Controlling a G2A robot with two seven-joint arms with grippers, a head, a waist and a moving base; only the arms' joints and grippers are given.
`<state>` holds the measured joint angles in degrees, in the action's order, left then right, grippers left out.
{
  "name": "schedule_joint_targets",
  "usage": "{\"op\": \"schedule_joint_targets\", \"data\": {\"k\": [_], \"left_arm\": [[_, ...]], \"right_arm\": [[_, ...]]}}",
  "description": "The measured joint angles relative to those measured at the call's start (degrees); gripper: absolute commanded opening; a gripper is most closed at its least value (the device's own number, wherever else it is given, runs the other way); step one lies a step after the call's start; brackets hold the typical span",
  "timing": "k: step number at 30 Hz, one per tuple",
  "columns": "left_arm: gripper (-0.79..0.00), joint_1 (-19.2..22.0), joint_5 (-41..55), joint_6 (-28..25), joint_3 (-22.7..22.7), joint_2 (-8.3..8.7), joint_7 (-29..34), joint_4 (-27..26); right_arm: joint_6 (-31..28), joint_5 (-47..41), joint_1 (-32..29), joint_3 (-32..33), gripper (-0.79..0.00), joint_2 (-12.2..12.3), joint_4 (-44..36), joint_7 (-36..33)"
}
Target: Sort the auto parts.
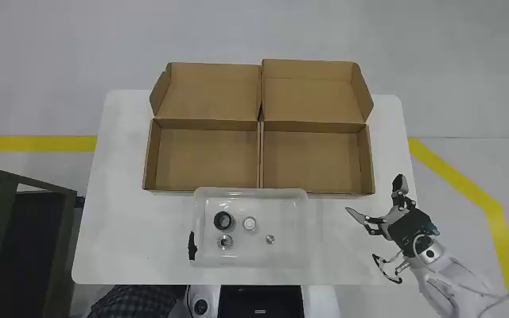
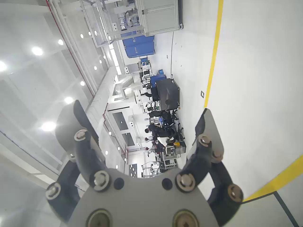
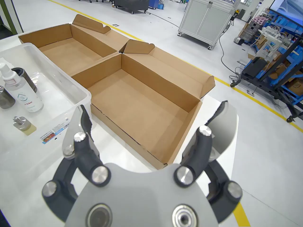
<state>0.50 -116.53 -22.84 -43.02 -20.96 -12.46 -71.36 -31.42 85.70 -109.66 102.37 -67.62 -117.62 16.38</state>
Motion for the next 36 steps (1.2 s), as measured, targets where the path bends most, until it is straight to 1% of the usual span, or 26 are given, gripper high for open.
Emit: {"op": "schedule_joint_targets", "data": {"k": [14,16,23,28,36], "left_arm": [[0.0,0.0,0.0,0.0,0.0,0.0,0.0,0.0],[0.0,0.0,0.0,0.0,0.0,0.0,0.0,0.0],[0.0,0.0,0.0,0.0,0.0,0.0,0.0,0.0],[0.0,0.0,0.0,0.0,0.0,0.0,0.0,0.0],[0.0,0.0,0.0,0.0,0.0,0.0,0.0,0.0]], "right_arm": [[0.0,0.0,0.0,0.0,0.0,0.0,0.0,0.0],[-0.9,-0.2,0.4,-0.7,0.0,0.0,-0.3,-0.7],[-8.6,-1.1,4.0,-4.2,0.0,0.6,-2.9,-7.7],[-13.2,-1.6,7.5,-8.5,0.0,0.9,-4.9,-13.9],[-16.0,-1.3,13.2,-17.0,0.0,1.1,-5.9,-23.1]]}}
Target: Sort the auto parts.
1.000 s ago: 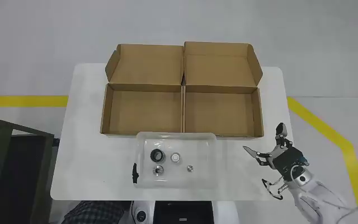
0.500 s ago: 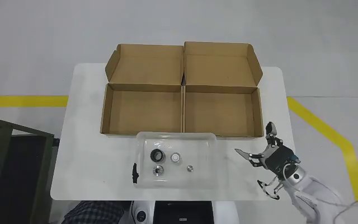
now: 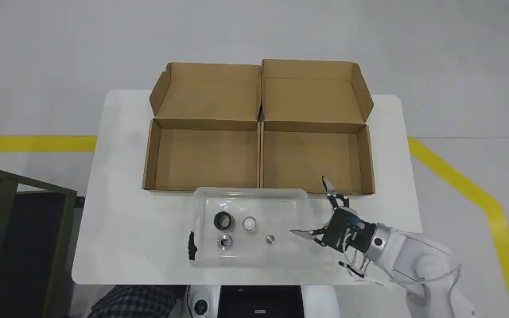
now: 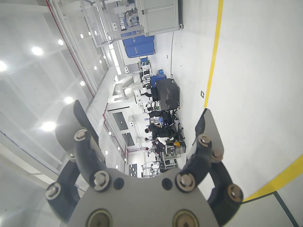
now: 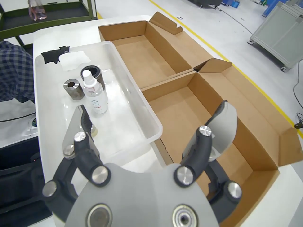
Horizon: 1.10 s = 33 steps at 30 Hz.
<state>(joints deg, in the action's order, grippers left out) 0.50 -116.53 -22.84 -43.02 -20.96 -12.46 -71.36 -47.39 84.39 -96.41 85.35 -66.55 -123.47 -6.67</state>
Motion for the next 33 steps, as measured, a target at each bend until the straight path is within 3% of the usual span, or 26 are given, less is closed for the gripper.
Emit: {"op": "schedule_joint_targets", "data": {"k": [16,33], "left_arm": [[0.0,0.0,0.0,0.0,0.0,0.0,0.0,0.0],[0.0,0.0,0.0,0.0,0.0,0.0,0.0,0.0]], "right_arm": [[1.5,1.1,10.1,-16.5,0.0,-0.6,2.7,-14.9],[4.8,3.0,15.6,-27.0,0.0,-1.5,8.2,-19.3]]}}
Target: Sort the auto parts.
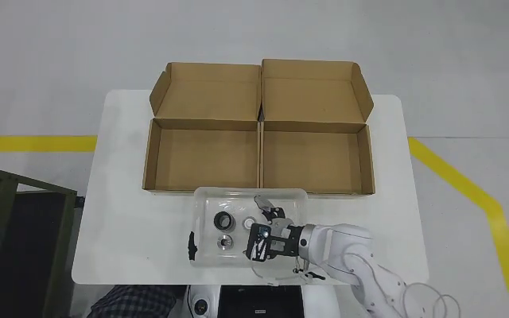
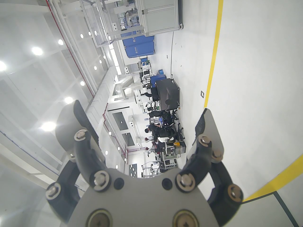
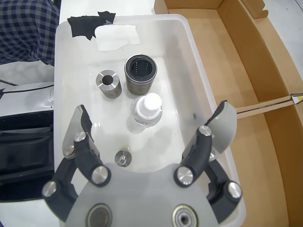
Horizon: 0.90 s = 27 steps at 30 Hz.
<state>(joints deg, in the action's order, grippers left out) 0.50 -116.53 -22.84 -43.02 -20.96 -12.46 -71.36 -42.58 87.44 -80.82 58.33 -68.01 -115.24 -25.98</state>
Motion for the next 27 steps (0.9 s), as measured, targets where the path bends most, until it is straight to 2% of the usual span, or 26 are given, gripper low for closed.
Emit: {"op": "schedule_joint_targets", "data": {"k": [6,13,16,19,23,27], "left_arm": [[0.0,0.0,0.0,0.0,0.0,0.0,0.0,0.0],[0.0,0.0,0.0,0.0,0.0,0.0,0.0,0.0],[0.0,0.0,0.0,0.0,0.0,0.0,0.0,0.0],[0.0,0.0,0.0,0.0,0.0,0.0,0.0,0.0],[0.0,0.0,0.0,0.0,0.0,0.0,0.0,0.0],[0.0,0.0,0.0,0.0,0.0,0.0,0.0,0.0]], "right_arm": [[0.3,-0.8,1.2,-1.0,-0.012,-0.1,1.7,-0.4],[0.7,-1.3,2.0,-1.6,-0.203,0.0,3.3,-1.0],[0.8,-1.4,2.2,-1.9,-0.342,0.1,3.7,-1.2],[1.0,-1.4,2.4,-2.2,-0.403,0.1,4.0,-1.3],[1.2,-1.4,2.5,-2.4,-0.431,0.2,4.4,-1.6],[1.4,-1.7,2.8,-2.4,-0.545,0.3,4.8,-1.4]]}}
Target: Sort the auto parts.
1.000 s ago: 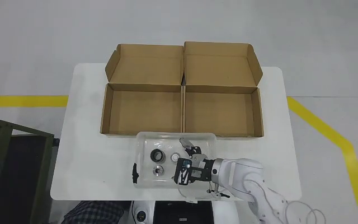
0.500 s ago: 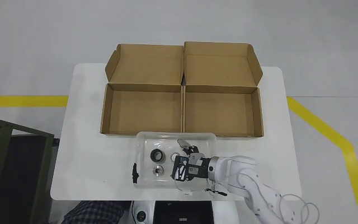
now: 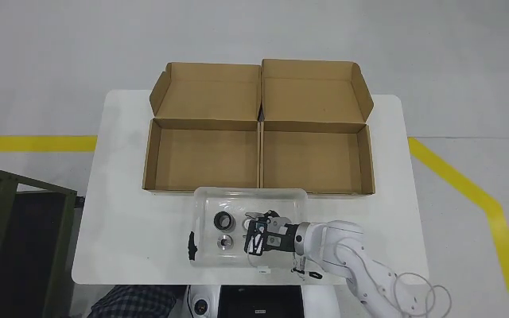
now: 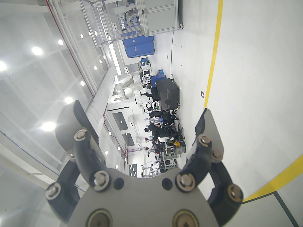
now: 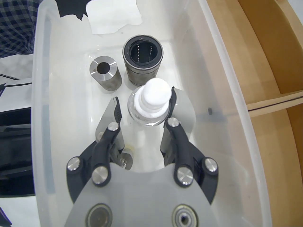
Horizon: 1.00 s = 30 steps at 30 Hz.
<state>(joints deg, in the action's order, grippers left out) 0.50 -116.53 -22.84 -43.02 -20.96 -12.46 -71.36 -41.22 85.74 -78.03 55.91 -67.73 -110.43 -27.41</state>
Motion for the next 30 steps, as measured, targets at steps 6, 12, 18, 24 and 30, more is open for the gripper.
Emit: {"op": "schedule_joint_targets", "data": {"k": [6,12,18,24,30], "left_arm": [[0.0,0.0,0.0,0.0,0.0,0.0,0.0,0.0],[0.0,0.0,0.0,0.0,0.0,0.0,0.0,0.0],[0.0,0.0,0.0,0.0,0.0,0.0,0.0,0.0],[0.0,0.0,0.0,0.0,0.0,0.0,0.0,0.0],[0.0,0.0,0.0,0.0,0.0,0.0,0.0,0.0]], "right_arm": [[-1.1,-1.0,0.3,0.0,-0.785,0.2,-0.4,0.0],[-4.2,-3.4,0.1,1.7,-0.785,0.8,-2.9,1.7],[-6.4,-5.7,-1.8,4.6,-0.785,1.6,-5.7,5.4],[-10.2,-12.9,-3.0,9.4,-0.785,2.5,-6.3,10.7],[-13.6,-20.8,-2.6,14.7,-0.785,3.2,-4.8,16.1]]}}
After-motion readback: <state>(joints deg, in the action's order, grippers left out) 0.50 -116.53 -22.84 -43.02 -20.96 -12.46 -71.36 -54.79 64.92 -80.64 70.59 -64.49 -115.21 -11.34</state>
